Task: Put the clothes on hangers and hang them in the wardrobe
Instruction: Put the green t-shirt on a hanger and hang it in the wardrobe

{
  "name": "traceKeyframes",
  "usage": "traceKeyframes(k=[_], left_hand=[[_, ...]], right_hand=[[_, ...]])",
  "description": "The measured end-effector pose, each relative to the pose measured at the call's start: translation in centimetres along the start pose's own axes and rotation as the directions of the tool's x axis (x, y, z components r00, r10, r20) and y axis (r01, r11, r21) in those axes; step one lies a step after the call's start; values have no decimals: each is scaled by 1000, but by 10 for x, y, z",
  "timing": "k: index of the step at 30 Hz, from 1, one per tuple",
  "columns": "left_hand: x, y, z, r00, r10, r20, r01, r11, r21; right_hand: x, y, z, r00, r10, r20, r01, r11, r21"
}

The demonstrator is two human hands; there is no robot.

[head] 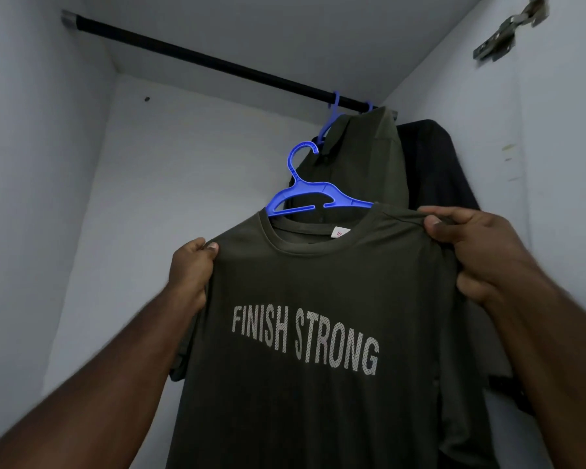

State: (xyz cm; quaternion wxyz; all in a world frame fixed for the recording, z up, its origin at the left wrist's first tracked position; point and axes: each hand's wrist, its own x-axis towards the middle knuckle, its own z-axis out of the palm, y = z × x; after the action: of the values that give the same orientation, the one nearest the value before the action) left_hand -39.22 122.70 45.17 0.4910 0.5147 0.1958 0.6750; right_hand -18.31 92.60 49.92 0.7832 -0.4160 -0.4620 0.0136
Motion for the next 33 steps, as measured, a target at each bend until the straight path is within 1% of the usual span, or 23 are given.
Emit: traceKeyframes(k=[2, 3, 4, 5, 6, 8, 10, 13, 15, 18, 20, 23, 26, 29, 33], left_hand=[[13, -2, 5, 996, 87, -7, -86, 989, 117], [18, -1, 9, 990, 138, -6, -136, 982, 133], [21, 0, 13, 983, 184, 7, -184, 977, 111], [24, 1, 18, 976, 217, 27, -218, 975, 45], [25, 2, 23, 974, 219, 59, -215, 975, -59], [24, 6, 31, 967, 177, 181, -123, 954, -275], [25, 11, 36, 937, 134, 322, 5, 919, -395], [36, 18, 44, 882, 89, 464, 190, 832, -521], [46, 21, 47, 857, 77, 510, 266, 781, -565], [63, 22, 52, 830, 69, 554, 343, 720, -603], [74, 23, 58, 820, 69, 569, 374, 687, -623], [87, 25, 70, 804, 86, 588, 393, 666, -634], [101, 27, 85, 797, 109, 595, 386, 666, -639], [116, 30, 102, 795, 135, 591, 358, 682, -638], [136, 33, 120, 787, 161, 596, 335, 700, -631]], right_hand=[[12, 5, 13, 1000, -20, -3, 20, 1000, -13], [18, 7, 19, 1000, -29, -10, 29, 999, -21], [24, 9, 26, 999, -37, -19, 37, 999, -29], [30, 11, 33, 999, -44, -27, 43, 998, -34], [35, 13, 40, 998, -53, -36, 52, 998, -41], [46, 17, 54, 996, -73, -55, 69, 995, -66], [56, 20, 67, 993, -84, -80, 76, 992, -97], [72, 22, 83, 988, -97, -121, 78, 986, -150], [80, 22, 94, 983, -110, -149, 84, 982, -170], [90, 19, 111, 970, -155, -188, 114, 971, -211], [98, 17, 121, 959, -190, -209, 138, 961, -240], [115, 13, 133, 950, -219, -221, 154, 948, -278], [132, 7, 145, 943, -250, -220, 173, 932, -318], [154, 2, 153, 954, -263, -143, 193, 906, -376], [190, -4, 156, 940, -300, -162, 227, 905, -361]])
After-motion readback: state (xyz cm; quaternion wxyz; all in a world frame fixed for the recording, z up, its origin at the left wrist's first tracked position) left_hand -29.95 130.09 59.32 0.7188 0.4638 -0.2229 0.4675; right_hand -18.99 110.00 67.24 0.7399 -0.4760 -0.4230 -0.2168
